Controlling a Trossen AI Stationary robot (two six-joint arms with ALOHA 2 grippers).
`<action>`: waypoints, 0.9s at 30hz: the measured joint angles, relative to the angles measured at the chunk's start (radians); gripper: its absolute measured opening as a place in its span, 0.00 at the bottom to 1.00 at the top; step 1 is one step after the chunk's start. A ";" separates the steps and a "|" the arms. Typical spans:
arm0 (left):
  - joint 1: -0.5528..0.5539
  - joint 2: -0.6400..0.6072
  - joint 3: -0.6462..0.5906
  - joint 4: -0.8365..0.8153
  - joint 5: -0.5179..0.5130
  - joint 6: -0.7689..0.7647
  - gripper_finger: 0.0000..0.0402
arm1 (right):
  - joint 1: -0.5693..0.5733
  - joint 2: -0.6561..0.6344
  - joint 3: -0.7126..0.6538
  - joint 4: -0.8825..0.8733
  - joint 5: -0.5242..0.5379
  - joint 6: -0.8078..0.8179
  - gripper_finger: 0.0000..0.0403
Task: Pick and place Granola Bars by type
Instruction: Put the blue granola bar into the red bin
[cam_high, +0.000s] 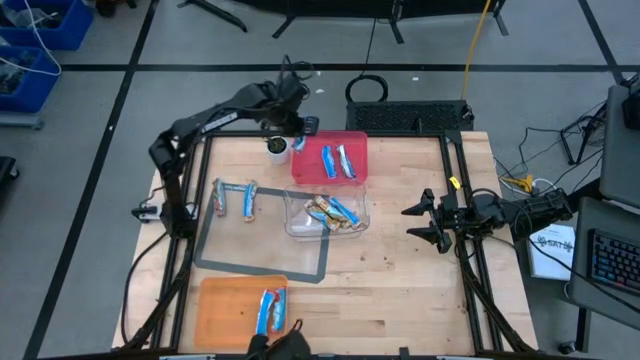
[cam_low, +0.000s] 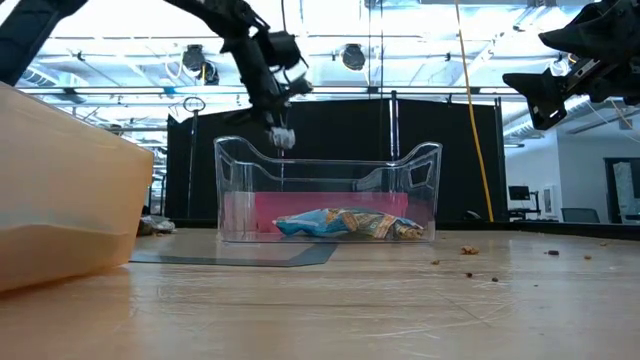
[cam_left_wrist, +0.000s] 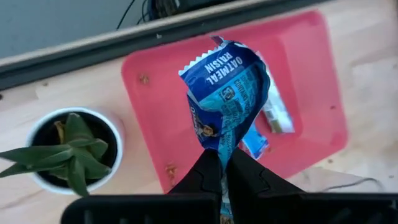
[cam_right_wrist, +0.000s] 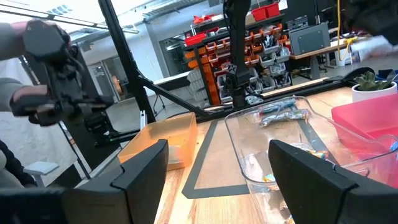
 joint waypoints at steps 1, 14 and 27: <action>-0.001 0.012 0.000 0.000 0.000 0.001 0.02 | 0.000 0.000 0.000 0.000 0.000 0.000 0.66; -0.027 0.161 0.000 0.064 0.026 -0.014 0.02 | 0.000 0.000 0.001 0.000 0.000 0.000 0.66; -0.071 0.264 0.000 0.113 -0.010 -0.041 0.02 | 0.000 0.000 0.001 0.000 0.000 0.000 0.66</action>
